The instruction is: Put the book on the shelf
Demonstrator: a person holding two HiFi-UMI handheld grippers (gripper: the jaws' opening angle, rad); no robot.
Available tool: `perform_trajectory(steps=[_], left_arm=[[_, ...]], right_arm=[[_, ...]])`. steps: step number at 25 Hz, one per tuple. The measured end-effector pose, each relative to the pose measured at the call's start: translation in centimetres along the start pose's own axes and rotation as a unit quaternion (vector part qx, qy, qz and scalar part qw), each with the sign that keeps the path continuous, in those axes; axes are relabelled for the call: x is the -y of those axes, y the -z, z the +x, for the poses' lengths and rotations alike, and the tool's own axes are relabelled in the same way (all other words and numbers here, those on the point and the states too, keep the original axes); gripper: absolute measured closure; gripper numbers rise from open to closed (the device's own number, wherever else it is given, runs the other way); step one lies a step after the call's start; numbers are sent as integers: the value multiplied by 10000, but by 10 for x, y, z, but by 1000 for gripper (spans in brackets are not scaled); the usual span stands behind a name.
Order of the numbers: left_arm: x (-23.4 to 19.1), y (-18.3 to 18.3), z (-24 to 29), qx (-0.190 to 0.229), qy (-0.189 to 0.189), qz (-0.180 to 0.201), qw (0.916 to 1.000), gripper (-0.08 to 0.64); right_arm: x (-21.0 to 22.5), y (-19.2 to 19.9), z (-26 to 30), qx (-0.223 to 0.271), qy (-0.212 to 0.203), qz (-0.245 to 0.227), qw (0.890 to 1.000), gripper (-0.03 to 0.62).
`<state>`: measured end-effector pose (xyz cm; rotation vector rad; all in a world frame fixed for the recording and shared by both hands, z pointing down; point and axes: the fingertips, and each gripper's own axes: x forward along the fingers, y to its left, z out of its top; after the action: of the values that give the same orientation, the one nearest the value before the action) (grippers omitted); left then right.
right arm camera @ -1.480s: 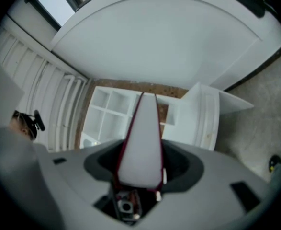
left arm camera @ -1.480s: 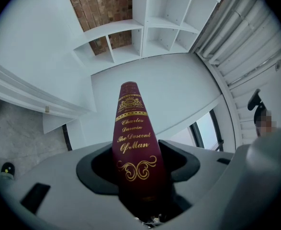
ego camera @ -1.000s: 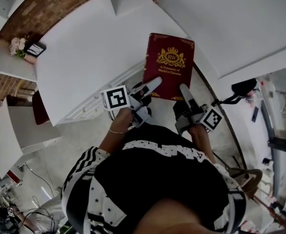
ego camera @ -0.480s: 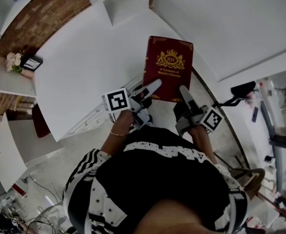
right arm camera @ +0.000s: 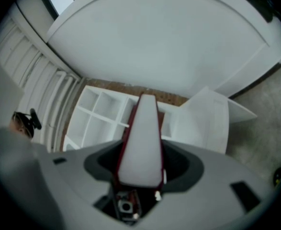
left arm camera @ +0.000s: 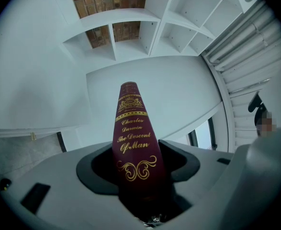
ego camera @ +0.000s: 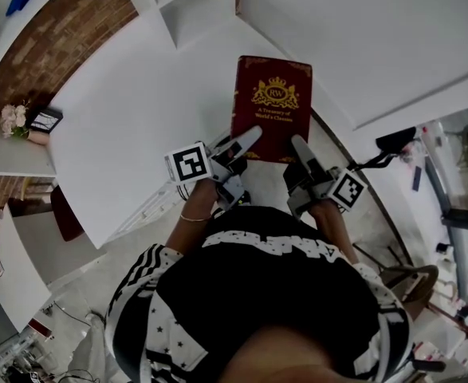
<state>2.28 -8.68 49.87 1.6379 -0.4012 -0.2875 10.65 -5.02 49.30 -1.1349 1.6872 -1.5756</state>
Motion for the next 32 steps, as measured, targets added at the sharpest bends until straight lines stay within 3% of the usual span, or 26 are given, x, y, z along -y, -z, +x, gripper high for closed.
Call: perform_trajectory(steps=[6, 17, 26, 32], left_arm=[[1, 8, -12, 122, -25, -73, 9999, 287], [-16, -19, -10, 413, -77, -170, 9990, 287], [-45, -82, 4, 1075, -428, -88, 9932, 287], [-50, -81, 6, 1318, -622, -61, 9893, 287]], right_arm=[[-3, 11, -7, -95, 6, 18, 10000, 342], [6, 4, 27, -363, 84, 31, 9993, 342], [25, -20, 104, -1029, -139, 205, 9944, 342], [33, -25, 109, -1331, -185, 254, 9906, 344]])
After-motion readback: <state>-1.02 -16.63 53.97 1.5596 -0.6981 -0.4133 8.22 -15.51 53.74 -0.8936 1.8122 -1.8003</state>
